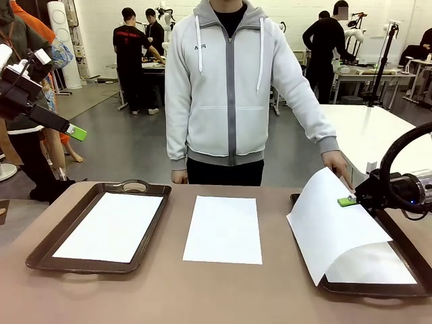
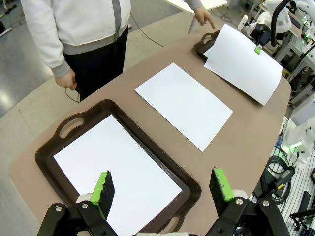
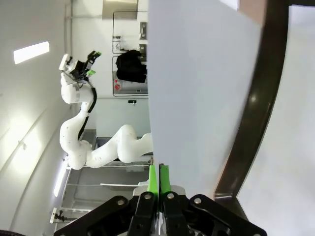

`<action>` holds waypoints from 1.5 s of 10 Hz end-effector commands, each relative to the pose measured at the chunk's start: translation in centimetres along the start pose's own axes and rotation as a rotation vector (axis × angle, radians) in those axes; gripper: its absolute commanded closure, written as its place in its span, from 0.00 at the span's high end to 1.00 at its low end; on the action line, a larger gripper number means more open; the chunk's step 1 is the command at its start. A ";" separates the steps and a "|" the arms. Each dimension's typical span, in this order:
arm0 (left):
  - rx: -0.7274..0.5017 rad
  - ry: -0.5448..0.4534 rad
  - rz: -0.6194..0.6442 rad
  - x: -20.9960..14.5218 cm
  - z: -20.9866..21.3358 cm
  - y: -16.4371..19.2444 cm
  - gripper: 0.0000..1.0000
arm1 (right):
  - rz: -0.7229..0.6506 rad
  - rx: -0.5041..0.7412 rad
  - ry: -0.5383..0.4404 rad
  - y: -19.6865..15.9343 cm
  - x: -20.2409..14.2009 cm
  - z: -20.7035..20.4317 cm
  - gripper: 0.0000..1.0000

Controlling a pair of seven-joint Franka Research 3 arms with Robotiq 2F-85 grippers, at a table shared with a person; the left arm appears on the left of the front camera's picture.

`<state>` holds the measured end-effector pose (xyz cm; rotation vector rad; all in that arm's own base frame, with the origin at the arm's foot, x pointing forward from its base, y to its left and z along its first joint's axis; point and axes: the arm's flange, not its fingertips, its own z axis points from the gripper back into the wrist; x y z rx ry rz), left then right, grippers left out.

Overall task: Sort the A4 documents.
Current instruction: Place the A4 Paper in the designated Handle tray.

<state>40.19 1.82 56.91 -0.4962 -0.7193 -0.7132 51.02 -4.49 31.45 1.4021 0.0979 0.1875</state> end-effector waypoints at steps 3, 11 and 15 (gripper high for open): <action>0.008 -0.002 -0.001 0.0 -0.1 0.0 1.00 | -0.030 -0.204 -0.068 -0.2 -0.1 3.0 0.01; 0.008 -0.002 -0.001 0.0 -0.1 0.0 1.00 | -0.191 -0.518 -0.092 -0.7 1.6 5.0 0.01; 0.008 -0.002 -0.001 0.0 -0.1 0.0 1.00 | -0.240 -0.580 -0.115 -1.8 1.1 5.1 0.01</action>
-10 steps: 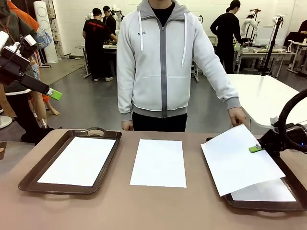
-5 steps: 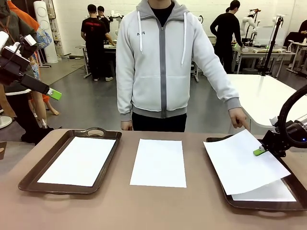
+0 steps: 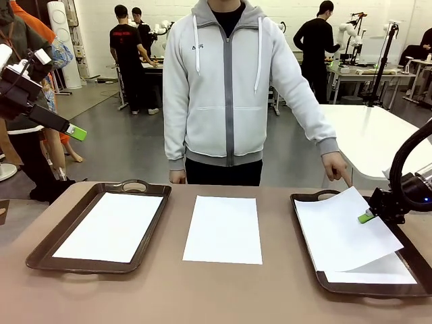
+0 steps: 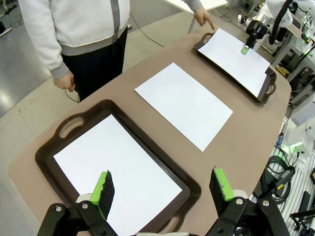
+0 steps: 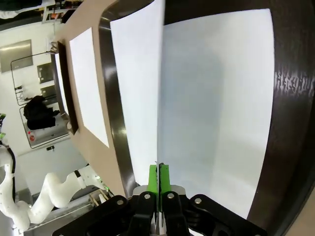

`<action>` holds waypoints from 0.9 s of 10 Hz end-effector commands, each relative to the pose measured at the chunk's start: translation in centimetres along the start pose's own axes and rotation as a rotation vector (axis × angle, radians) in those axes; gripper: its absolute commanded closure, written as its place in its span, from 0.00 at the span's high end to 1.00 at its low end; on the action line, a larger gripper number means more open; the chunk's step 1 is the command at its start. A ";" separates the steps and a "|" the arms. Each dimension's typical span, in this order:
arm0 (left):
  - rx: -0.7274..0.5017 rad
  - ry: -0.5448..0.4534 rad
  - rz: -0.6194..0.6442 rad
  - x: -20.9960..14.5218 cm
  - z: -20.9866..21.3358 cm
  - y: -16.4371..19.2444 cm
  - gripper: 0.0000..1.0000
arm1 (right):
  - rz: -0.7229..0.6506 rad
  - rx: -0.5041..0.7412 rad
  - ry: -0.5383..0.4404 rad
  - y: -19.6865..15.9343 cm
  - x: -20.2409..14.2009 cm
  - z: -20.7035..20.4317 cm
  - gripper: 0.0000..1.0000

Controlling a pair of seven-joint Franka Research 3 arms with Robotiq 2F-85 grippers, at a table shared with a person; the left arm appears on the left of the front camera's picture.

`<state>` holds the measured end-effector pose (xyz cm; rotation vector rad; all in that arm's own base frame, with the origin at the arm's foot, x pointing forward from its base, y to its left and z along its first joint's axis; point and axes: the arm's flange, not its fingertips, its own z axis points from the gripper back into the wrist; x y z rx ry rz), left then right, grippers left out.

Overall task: Sort the A4 documents.
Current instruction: Place the A4 Paper in the designated Handle tray.

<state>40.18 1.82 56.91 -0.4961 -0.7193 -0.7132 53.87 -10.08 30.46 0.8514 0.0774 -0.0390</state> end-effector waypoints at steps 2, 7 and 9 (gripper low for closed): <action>0.008 -0.002 -0.001 0.0 -0.1 0.0 1.00 | -0.057 -0.041 0.020 -0.1 -0.6 -0.4 0.01; 0.008 -0.002 -0.001 0.0 -0.1 0.0 1.00 | -0.074 -0.082 0.036 0.0 -0.5 -0.3 0.11; 0.008 -0.002 -0.001 0.0 -0.1 0.0 1.00 | -0.072 -0.094 0.028 -0.2 -0.7 -0.4 0.29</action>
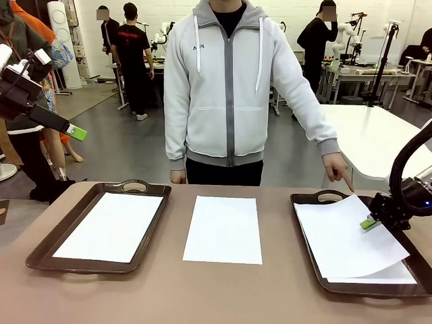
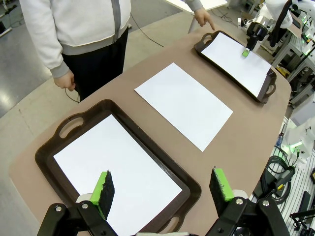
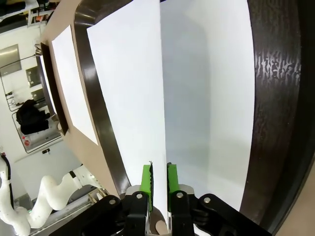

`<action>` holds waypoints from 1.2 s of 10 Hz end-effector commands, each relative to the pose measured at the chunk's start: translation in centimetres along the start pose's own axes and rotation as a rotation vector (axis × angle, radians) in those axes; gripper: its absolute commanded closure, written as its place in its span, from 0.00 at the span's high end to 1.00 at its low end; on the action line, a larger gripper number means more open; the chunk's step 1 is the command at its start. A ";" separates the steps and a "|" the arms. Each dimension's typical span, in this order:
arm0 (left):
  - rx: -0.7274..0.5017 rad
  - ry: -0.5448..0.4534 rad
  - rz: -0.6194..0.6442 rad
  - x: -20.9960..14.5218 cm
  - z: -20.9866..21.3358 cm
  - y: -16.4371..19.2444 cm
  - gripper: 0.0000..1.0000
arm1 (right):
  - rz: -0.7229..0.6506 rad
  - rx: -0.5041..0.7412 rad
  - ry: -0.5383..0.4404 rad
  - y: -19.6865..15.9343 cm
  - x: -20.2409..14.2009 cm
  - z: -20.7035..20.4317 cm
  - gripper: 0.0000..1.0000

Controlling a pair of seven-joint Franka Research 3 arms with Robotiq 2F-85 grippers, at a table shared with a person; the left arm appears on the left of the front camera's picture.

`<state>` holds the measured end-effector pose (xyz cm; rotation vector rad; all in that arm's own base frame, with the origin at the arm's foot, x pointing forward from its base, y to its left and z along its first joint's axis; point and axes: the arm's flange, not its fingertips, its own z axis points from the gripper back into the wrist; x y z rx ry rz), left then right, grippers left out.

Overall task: Sort the A4 documents.
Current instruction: Place the A4 Paper in the designated Handle tray.

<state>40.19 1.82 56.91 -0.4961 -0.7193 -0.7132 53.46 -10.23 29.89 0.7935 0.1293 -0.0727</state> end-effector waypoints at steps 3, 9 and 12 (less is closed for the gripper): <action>0.008 -0.002 -0.001 0.0 -0.1 0.0 1.00 | -0.030 -0.081 -0.039 0.5 -1.1 0.5 0.54; 0.008 -0.002 -0.001 0.0 -0.1 0.0 1.00 | -0.090 -0.193 -0.132 0.6 -3.3 1.2 1.00; 0.008 -0.002 -0.001 0.0 -0.1 0.0 1.00 | -0.084 -0.162 -0.138 1.1 -3.1 0.5 1.00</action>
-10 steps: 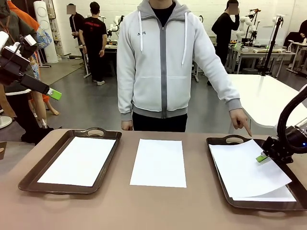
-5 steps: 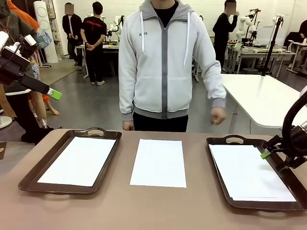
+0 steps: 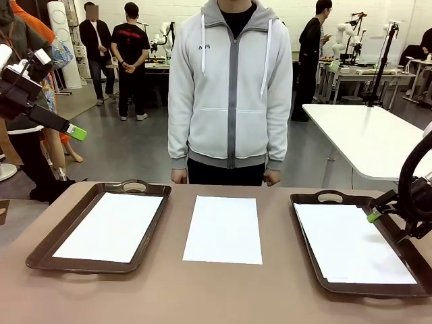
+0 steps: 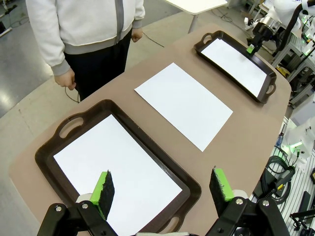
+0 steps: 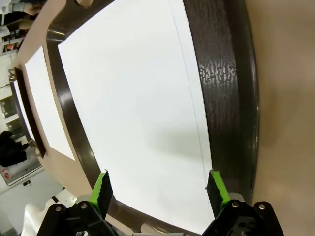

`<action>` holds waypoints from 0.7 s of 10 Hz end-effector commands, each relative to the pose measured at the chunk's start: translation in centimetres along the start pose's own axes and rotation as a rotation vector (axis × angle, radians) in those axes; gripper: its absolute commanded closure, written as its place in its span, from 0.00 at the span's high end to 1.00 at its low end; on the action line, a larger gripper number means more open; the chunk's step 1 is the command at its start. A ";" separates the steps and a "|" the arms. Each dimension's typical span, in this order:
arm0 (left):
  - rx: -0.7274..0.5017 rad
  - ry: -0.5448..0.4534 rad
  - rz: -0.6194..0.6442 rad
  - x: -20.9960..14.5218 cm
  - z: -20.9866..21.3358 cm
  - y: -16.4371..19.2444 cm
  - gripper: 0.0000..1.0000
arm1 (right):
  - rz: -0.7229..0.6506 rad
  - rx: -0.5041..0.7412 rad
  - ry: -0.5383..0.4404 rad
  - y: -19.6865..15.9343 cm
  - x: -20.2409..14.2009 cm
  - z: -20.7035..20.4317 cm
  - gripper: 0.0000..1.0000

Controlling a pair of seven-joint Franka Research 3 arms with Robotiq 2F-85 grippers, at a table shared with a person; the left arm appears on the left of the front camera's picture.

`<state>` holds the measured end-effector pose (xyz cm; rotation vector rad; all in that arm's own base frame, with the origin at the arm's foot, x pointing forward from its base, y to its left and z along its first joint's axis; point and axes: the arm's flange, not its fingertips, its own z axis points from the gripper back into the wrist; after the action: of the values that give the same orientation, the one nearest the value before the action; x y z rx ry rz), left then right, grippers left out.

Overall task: Sort the A4 documents.
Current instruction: Place the A4 Paper in the designated Handle tray.

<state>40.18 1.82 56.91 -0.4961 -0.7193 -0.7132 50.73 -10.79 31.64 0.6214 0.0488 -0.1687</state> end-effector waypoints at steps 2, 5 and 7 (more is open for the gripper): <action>0.008 -0.002 -0.001 0.0 -0.1 0.0 1.00 | -0.001 -0.005 -0.003 -0.3 0.0 0.3 1.00; 0.008 -0.002 -0.001 0.0 -0.1 0.0 1.00 | -0.001 -0.005 -0.003 -0.3 0.0 0.3 1.00; 0.008 -0.002 -0.001 0.0 -0.1 0.0 1.00 | -0.001 -0.005 -0.003 -0.3 0.0 0.3 1.00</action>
<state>40.18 1.82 56.91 -0.4961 -0.7193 -0.7132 50.68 -11.16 31.68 0.6213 0.0461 -0.1744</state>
